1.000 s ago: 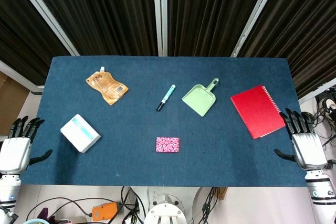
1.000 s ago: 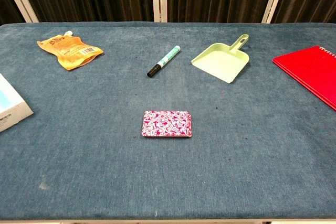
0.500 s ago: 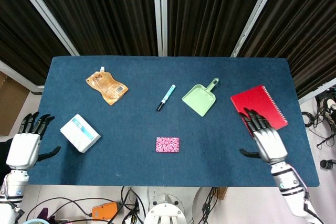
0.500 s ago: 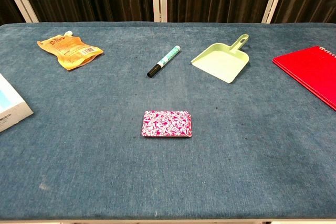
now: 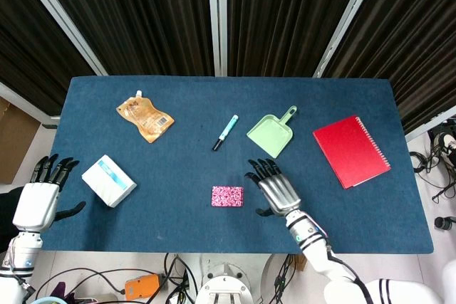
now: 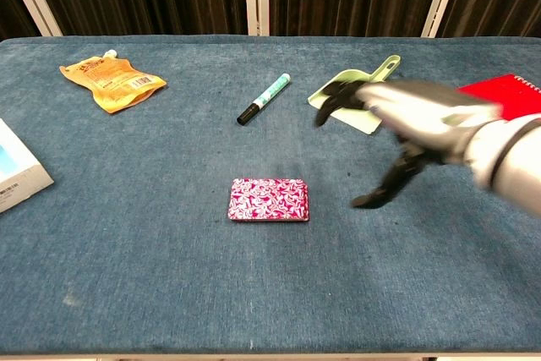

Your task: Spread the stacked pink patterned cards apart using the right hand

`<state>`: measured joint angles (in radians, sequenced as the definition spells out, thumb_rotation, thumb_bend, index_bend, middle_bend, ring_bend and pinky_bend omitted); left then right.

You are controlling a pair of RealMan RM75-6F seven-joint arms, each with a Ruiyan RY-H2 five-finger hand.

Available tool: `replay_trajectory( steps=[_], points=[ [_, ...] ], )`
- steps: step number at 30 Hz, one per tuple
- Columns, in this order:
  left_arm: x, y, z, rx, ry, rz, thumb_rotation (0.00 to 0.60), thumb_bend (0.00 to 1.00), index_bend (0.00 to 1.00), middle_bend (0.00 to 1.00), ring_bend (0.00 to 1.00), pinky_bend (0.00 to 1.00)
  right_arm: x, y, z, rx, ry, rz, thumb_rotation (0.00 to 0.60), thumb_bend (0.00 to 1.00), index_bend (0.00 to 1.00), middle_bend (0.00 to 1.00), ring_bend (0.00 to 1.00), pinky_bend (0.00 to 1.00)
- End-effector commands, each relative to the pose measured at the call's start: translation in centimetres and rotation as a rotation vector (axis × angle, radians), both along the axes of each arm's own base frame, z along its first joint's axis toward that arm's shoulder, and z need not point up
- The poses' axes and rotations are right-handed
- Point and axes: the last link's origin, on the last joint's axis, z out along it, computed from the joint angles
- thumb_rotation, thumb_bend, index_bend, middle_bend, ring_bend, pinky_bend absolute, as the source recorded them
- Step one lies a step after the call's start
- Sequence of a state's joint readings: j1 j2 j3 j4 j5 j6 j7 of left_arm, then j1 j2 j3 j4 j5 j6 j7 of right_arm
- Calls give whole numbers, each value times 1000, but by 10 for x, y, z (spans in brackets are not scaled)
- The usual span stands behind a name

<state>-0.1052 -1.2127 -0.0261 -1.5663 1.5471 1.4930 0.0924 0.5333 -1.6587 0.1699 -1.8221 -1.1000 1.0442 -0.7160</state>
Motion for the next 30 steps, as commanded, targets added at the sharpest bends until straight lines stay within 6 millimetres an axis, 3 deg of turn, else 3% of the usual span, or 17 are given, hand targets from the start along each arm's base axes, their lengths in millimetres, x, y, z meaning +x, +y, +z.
replay_trajectory(
  steps=[1, 7, 12, 30],
  points=[
    [-1, 0, 0, -2, 1, 4, 600, 80, 154, 130, 0, 0, 23, -7, -29, 37, 31, 4, 600, 234, 331, 77, 0, 36],
    [-1, 2, -1, -9, 4, 5, 600, 81, 154, 131, 0, 0, 34, -9, -46, 49, 57, -7, 600, 236, 341, 77, 0, 32],
    [-2, 2, -2, -13, 6, 7, 600, 80, 154, 131, 0, 0, 36, -12, -55, 58, 65, -32, 600, 307, 351, 78, 0, 32],
    [-5, 2, -2, -15, 21, 13, 600, 80, 154, 131, 0, 0, 39, -13, -64, 108, 58, -72, 600, 390, 372, 77, 0, 13]
  ],
)
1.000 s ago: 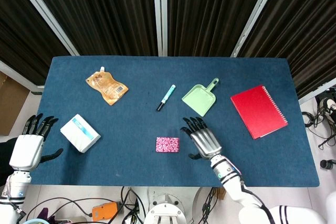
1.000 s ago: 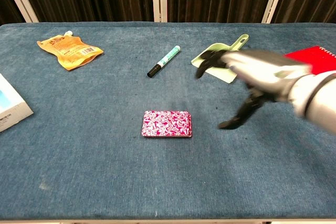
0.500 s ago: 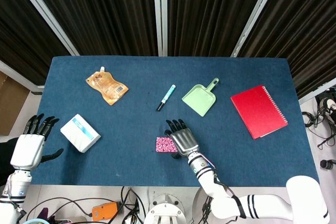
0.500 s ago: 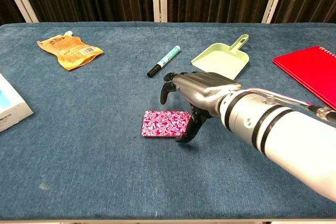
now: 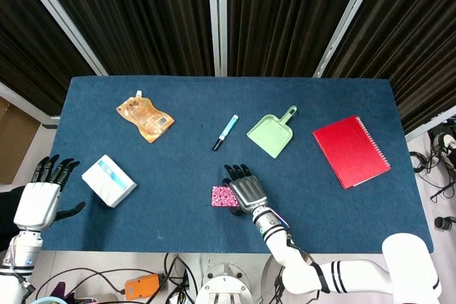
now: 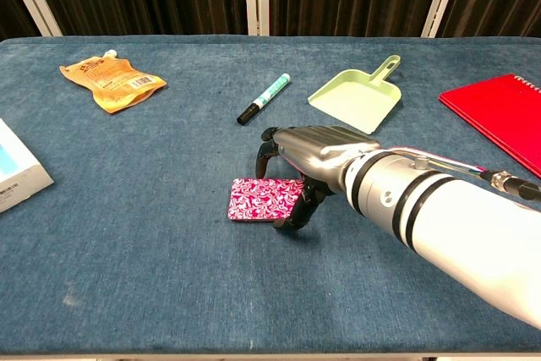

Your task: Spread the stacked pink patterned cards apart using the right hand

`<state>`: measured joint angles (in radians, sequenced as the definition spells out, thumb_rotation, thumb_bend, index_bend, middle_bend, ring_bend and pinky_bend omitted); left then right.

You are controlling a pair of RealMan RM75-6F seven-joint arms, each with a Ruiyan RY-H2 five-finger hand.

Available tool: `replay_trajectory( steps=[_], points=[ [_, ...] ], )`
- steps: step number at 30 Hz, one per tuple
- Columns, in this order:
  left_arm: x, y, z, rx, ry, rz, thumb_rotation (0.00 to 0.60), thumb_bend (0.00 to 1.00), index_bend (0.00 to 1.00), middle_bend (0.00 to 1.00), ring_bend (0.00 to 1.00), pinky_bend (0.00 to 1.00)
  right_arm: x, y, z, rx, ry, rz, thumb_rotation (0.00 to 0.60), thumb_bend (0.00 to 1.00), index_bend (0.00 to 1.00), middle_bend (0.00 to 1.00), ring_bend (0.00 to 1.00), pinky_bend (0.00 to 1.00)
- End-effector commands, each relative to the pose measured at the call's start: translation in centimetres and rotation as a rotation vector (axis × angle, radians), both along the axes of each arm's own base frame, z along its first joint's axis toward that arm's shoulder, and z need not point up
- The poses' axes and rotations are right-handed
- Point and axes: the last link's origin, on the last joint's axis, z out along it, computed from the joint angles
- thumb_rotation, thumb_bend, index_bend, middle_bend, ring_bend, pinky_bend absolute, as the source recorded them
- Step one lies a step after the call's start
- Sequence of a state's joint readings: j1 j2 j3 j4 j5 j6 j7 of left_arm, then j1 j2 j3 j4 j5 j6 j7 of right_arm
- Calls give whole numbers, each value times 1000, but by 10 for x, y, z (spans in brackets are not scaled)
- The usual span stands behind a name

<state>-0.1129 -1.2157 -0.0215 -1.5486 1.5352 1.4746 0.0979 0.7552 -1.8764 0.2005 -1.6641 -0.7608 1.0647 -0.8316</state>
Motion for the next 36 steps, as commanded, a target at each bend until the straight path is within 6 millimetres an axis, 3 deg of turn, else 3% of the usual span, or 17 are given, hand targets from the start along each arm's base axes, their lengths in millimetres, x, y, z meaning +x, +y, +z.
replay_trajectory(
  steps=[1, 21, 28, 36],
  points=[
    [-1, 0, 0, 1, 1, 2, 600, 80, 155, 131, 0, 0, 0, 0, -1, 0, 2, -1, 600, 390, 373, 77, 0, 13],
    [-2, -1, 2, 4, 13, 5, 600, 80, 154, 131, 0, 0, 3, -3, 2, -26, -26, 5, 600, 420, 512, 79, 0, 5],
    [1, 0, 4, 8, 15, -2, 600, 80, 154, 131, 0, 0, -1, -8, 23, -52, -53, 5, 600, 436, 528, 83, 0, 4],
    [5, 2, 2, 0, 12, -12, 600, 80, 154, 131, 0, 0, -38, -34, 61, -102, -28, -47, 600, 437, 530, 86, 0, 0]
  ],
)
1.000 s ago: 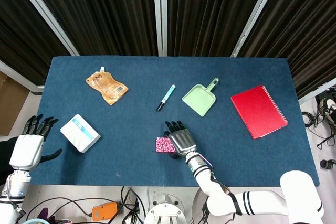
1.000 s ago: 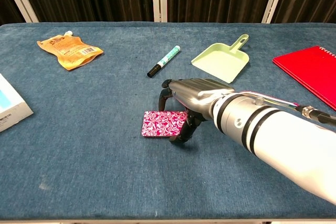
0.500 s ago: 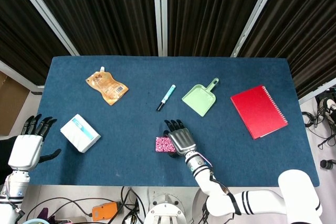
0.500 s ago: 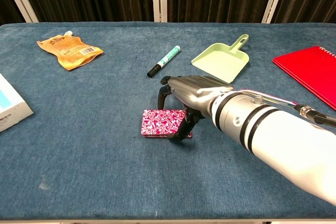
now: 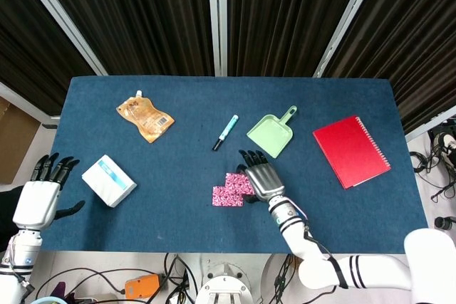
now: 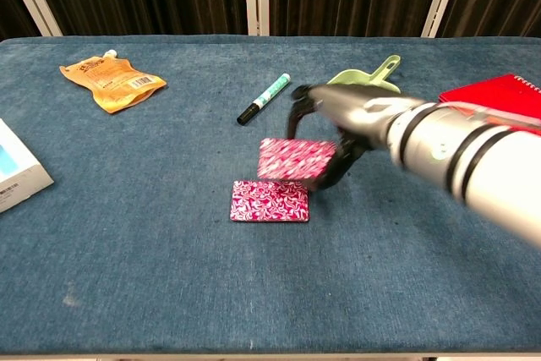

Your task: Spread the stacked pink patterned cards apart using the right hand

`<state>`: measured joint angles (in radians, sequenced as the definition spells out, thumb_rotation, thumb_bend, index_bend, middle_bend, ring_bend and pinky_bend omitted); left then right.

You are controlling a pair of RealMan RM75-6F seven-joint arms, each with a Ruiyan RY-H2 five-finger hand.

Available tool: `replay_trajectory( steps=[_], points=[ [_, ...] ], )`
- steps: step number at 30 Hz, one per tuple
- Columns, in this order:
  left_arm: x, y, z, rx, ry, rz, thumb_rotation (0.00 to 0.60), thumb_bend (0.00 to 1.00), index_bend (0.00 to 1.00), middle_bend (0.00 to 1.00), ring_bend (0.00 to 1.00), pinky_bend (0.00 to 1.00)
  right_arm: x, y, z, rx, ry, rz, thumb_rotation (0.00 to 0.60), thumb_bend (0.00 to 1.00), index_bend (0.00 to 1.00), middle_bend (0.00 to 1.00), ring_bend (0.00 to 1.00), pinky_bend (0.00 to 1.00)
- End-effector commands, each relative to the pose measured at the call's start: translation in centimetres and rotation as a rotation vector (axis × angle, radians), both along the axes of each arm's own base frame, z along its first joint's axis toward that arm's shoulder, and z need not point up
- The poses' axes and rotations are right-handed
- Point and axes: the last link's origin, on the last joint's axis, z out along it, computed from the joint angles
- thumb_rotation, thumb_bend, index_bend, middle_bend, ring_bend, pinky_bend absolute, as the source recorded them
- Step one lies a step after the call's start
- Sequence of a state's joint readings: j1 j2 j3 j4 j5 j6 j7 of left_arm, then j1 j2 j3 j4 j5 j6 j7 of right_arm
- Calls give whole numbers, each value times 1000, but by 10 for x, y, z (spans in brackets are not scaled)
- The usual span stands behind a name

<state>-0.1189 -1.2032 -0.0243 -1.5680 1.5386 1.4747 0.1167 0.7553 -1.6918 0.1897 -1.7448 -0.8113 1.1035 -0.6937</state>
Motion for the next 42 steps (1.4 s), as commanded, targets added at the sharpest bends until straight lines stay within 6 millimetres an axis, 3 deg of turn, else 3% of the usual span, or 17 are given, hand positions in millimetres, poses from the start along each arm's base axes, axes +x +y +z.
replay_trajectory(
  steps=[1, 7, 15, 27, 31, 34, 42],
  points=[
    [1, 0, -1, -3, 0, 1, 600, 80, 154, 131, 0, 0, -19, -11, 11, -3, 15, -32, 600, 436, 528, 86, 0, 0],
    [2, -1, -2, -5, 1, 3, 600, 80, 154, 131, 0, 0, -47, -30, 15, 10, 56, -61, 600, 437, 519, 86, 0, 0],
    [4, -1, -2, -5, 8, 6, 600, 80, 154, 131, 0, 0, -60, -40, 7, 27, 87, -65, 600, 436, 486, 85, 0, 0],
    [4, 1, -1, 3, 15, 0, 600, 80, 155, 131, 0, 0, -65, -28, 8, 60, 133, -33, 600, 436, 214, 64, 0, 0],
    [3, 1, -1, 4, 17, -1, 600, 80, 154, 131, 0, 0, -58, -22, 16, 53, 107, -21, 600, 435, 180, 52, 0, 0],
    [3, 1, -2, 6, 11, 2, 600, 80, 155, 131, 0, 0, -41, -8, 20, 65, 51, 20, 600, 432, 213, 52, 0, 0],
    [3, -1, -2, 6, 13, -2, 600, 80, 154, 131, 0, 0, -7, 23, -3, 135, 9, 76, 600, 431, 313, 53, 0, 0]
  ],
)
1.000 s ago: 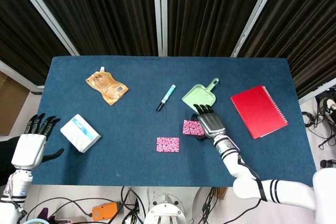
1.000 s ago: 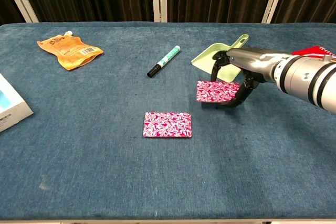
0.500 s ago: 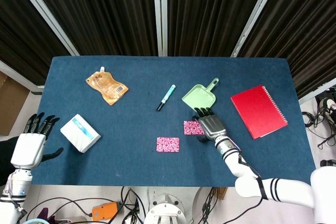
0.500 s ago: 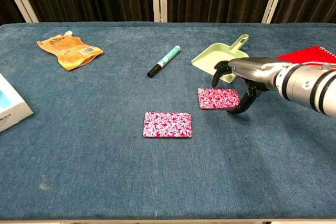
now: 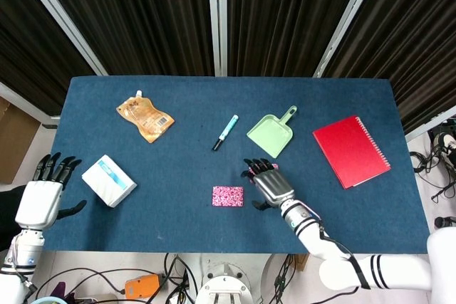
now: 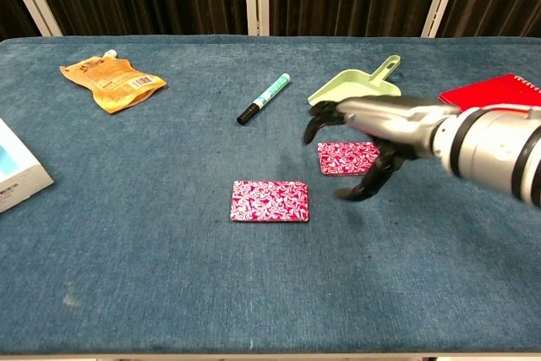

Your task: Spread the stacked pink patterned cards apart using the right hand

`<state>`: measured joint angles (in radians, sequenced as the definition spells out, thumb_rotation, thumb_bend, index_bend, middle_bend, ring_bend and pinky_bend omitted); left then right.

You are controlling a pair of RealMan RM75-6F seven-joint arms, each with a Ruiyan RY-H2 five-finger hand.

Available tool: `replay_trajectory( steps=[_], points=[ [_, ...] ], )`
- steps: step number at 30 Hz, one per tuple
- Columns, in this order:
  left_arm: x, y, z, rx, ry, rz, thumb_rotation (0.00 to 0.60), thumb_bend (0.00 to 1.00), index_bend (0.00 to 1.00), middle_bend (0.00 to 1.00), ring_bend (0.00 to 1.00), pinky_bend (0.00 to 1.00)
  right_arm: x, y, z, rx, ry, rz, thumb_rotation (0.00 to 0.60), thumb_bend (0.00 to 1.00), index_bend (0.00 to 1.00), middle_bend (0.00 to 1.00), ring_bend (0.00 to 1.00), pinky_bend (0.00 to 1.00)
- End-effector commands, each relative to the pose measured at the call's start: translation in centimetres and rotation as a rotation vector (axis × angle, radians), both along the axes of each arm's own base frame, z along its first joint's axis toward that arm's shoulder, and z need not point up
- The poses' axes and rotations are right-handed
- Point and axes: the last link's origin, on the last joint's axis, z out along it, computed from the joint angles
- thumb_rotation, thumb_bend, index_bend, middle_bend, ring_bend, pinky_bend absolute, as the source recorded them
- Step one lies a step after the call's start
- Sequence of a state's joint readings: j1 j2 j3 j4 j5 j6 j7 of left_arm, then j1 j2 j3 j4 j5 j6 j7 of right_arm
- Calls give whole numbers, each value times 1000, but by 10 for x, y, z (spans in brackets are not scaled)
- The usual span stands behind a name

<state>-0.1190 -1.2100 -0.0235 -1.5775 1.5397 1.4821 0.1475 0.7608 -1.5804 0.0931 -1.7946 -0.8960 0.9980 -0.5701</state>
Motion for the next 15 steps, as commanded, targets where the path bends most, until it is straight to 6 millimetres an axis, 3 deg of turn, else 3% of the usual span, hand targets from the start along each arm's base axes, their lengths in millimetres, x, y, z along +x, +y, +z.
replay_trajectory(
  steps=[1, 7, 15],
  points=[
    [-1, -1, 1, 2, 1, 4, 600, 80, 154, 131, 0, 0, 12, 10, -15, 8, 4, 12, 600, 431, 315, 53, 0, 0],
    [-5, -4, 0, 2, -2, 14, 600, 80, 154, 131, 0, 0, 25, 16, -37, -1, 18, 5, 600, 431, 320, 53, 0, 0],
    [-7, -4, 0, 2, -2, 13, 600, 80, 154, 131, 0, 0, 36, 13, -50, -29, 27, -12, 600, 431, 324, 53, 0, 0]
  ],
)
